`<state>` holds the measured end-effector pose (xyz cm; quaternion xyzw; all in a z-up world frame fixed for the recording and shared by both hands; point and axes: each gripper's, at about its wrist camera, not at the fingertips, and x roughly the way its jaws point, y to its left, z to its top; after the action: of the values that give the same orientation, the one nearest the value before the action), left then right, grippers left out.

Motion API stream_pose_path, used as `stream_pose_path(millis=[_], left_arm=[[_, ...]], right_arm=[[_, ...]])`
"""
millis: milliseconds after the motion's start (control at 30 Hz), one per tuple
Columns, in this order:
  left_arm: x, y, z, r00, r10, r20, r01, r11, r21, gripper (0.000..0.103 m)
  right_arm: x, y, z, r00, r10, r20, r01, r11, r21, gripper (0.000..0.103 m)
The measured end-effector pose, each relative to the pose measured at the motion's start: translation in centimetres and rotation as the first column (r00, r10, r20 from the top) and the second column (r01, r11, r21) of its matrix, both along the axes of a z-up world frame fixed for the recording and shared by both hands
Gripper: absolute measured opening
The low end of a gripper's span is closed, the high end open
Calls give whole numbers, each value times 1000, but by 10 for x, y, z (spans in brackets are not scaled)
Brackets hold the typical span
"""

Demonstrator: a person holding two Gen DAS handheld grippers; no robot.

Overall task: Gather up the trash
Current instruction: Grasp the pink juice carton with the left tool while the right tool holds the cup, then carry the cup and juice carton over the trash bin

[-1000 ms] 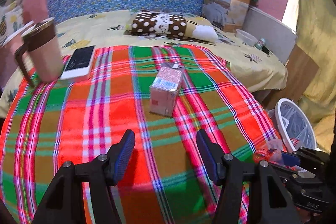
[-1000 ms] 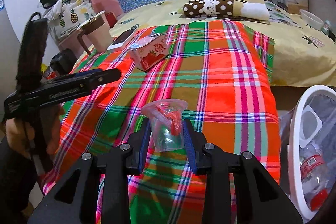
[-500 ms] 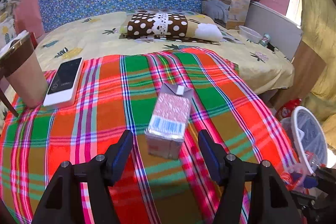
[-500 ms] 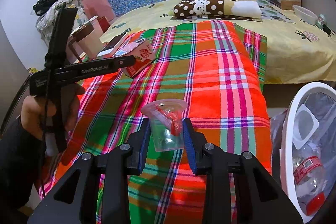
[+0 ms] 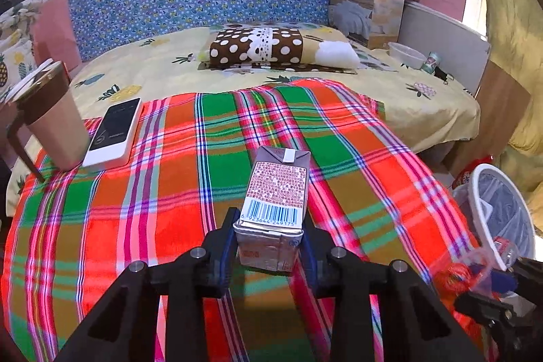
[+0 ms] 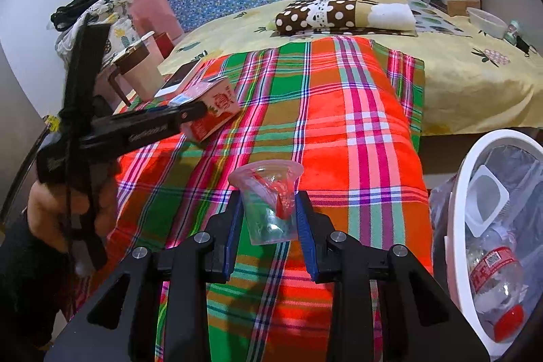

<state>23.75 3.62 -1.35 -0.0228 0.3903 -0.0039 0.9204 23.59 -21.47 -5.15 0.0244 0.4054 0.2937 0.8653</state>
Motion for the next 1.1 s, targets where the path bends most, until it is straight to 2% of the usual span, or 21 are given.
stream_pose_path(millis=[433,1100], left_arm=[[-70,-12,24,999,37,35,-35,998,-52,33],[-143,-41,36,998,0,60,6,996,-92,33]], right_arm=[[-18,-10,14,999,-14,36,13,1000,8,33],[-40,-21,25,997,-36,75,35,999,16,34]])
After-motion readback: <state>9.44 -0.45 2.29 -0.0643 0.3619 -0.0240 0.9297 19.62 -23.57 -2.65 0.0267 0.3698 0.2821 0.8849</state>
